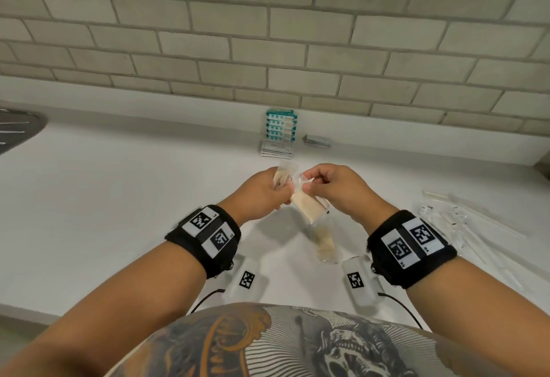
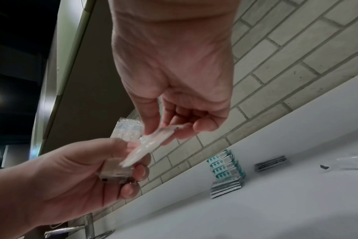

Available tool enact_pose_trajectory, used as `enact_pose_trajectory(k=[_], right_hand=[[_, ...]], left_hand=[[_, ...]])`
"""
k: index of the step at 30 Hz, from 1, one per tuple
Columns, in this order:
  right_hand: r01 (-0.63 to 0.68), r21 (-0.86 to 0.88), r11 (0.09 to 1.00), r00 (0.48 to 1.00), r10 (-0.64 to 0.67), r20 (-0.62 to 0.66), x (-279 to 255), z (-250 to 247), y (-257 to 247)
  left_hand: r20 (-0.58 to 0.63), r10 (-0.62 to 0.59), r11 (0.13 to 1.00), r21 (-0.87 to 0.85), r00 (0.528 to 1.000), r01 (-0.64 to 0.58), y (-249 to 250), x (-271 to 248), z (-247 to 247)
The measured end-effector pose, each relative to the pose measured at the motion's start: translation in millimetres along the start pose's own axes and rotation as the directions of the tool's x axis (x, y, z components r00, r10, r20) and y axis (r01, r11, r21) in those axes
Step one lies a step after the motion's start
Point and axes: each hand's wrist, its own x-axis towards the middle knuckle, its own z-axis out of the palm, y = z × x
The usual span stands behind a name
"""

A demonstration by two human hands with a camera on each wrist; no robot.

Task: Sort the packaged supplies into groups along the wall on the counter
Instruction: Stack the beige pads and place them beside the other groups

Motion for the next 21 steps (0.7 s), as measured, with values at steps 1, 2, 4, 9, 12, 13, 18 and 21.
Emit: enact_pose_trajectory(k=[1, 2, 4, 9, 12, 13, 18, 21], right_hand=[[-0.016, -0.007, 1.000, 1.000, 0.016, 0.016, 0, -2, 0], [-0.035, -0.012, 0.999, 0.999, 0.035, 0.040, 0, -4, 1], [-0.089, -0.063, 0.994, 0.992, 0.094, 0.079, 1, -8, 6], [-0.312, -0.382, 0.870, 0.919, 0.379, 0.112, 6, -4, 41], [-0.265, -0.593, 0.760, 0.939, 0.344, 0.022, 7, 0, 58], [-0.230, -0.580, 0.782, 0.963, 0.269, -0.019, 8, -1, 54], [-0.006, -0.037, 0.999, 1.000, 0.006, -0.006, 6, -2, 2], [0.043, 0.042, 0.998, 0.999, -0.043, 0.005, 5, 8, -11]], left_hand=[[0.002, -0.004, 1.000, 0.011, 1.000, 0.004, 0, 1, 1], [0.000, -0.011, 1.000, 0.005, 1.000, 0.011, 0, 1, 2], [-0.011, -0.042, 0.995, -0.088, 0.999, 0.041, -1, 1, 4], [0.061, -0.150, 0.832, -0.532, 0.987, 0.159, -8, -1, -4], [0.092, -0.136, 0.806, -0.569, 0.986, 0.164, -13, -4, -8], [0.090, -0.139, 0.800, -0.577, 0.986, 0.166, -15, -4, -8], [0.092, -0.124, 0.767, -0.622, 0.988, 0.154, -14, -1, -4], [0.106, -0.081, 0.765, -0.631, 0.991, 0.130, -10, 0, -3]])
